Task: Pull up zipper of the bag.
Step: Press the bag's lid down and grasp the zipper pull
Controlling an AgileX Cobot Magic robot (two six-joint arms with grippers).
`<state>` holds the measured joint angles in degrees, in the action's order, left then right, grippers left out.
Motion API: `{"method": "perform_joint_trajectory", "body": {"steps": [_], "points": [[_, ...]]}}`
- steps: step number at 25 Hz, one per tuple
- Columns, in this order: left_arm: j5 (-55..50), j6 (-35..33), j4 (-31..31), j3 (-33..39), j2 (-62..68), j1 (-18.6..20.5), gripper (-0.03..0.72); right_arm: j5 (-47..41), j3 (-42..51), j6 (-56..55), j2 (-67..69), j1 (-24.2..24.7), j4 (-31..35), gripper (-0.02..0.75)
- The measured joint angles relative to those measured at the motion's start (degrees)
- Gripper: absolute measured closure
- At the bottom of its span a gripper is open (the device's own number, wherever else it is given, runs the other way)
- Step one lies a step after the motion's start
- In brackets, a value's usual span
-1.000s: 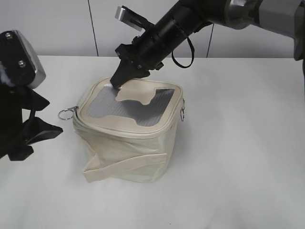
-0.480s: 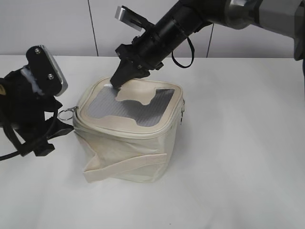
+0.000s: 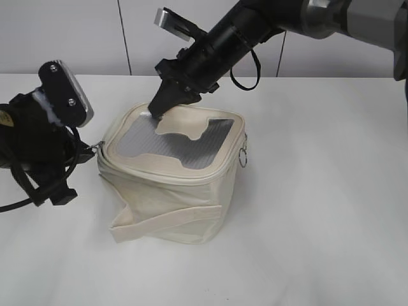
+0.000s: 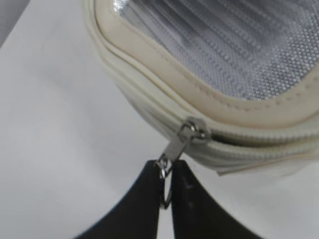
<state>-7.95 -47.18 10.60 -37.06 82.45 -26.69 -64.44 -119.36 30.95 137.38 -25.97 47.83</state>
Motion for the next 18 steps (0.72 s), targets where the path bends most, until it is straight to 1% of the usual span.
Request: {"method": "perform_joint_trajectory", "body": {"steps": [2,6,12,15,18], "points": [[-1.6,0.0,0.0,-0.1,0.0,0.1,0.696,0.0,0.0,0.0,0.0,0.0,-0.2,0.696],[-6.9,0.0,2.8,-0.1,-1.6,0.1,0.697,-0.2,0.0,0.0,0.0,0.0,-0.3,0.696],[-15.2,0.0,6.8,-0.1,-9.7,0.1,0.697,-0.3,-0.1,0.0,0.0,0.0,-0.3,0.696],[-17.8,0.0,7.9,-0.1,-12.9,0.1,0.697,-0.7,-0.1,0.1,0.0,0.0,-0.2,0.696],[-19.5,-0.7,9.5,-0.1,-13.3,0.1,0.697,-0.9,-0.1,0.3,0.0,-0.2,0.1,0.696]]}}
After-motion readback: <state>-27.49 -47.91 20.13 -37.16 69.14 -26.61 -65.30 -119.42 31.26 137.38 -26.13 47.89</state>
